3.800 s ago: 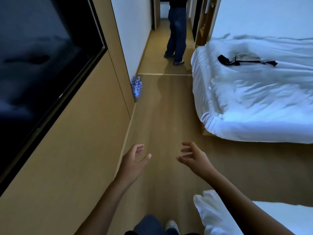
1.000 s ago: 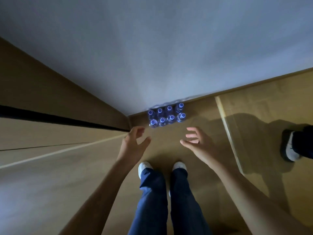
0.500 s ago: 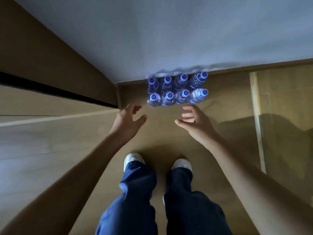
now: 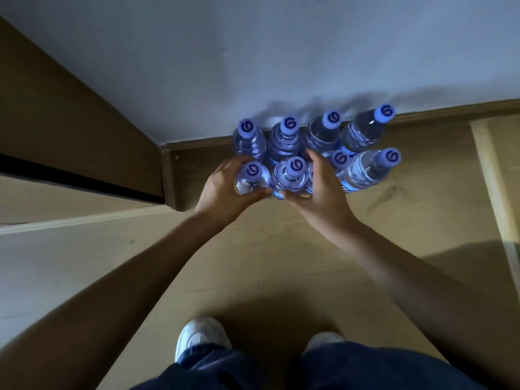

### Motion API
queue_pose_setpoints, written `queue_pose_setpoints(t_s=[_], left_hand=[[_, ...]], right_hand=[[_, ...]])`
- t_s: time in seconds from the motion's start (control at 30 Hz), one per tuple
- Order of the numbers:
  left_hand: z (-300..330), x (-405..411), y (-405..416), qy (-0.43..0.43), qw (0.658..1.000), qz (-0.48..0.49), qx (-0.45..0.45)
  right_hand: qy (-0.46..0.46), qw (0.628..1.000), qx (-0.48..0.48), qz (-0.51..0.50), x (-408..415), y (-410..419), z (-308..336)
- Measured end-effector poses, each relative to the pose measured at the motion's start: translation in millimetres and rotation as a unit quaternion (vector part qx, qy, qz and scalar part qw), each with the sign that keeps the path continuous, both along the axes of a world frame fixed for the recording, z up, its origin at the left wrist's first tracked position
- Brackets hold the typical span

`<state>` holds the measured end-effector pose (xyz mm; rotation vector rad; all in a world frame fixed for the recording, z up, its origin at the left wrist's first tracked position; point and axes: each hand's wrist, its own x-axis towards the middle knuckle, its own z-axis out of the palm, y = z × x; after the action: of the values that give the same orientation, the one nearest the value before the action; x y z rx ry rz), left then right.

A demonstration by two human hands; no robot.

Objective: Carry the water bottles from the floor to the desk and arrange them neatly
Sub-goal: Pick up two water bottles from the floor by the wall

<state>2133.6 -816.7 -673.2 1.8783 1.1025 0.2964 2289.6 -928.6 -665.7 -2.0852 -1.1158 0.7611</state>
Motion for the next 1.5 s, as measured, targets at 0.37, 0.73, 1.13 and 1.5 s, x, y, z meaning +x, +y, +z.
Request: queue_pose_setpoints(t_s=[0.37,0.73,1.13,1.5], left_hand=[[-40.9,4.5,-0.6,-0.023,0.996,-0.055,0.069],[-30.2,-7.2,-16.1,-0.072,0.996,-0.025,0.046],[76.0,7.5,15.4,-0.152,0.988,-0.039,-0.005],[263.2,14.3,28.5,-0.199,0.979,-0.037,-0.018]], right_hand=[[-0.079,0.996,0.048,0.019,-3.8,6.0,-41.7],[-0.021,0.992,0.121,-0.04,-9.8,-20.6,-33.1],[0.176,0.973,0.127,-0.081,8.9,-23.9,44.7],[0.209,0.958,0.197,-0.018,27.2,11.7,238.9]])
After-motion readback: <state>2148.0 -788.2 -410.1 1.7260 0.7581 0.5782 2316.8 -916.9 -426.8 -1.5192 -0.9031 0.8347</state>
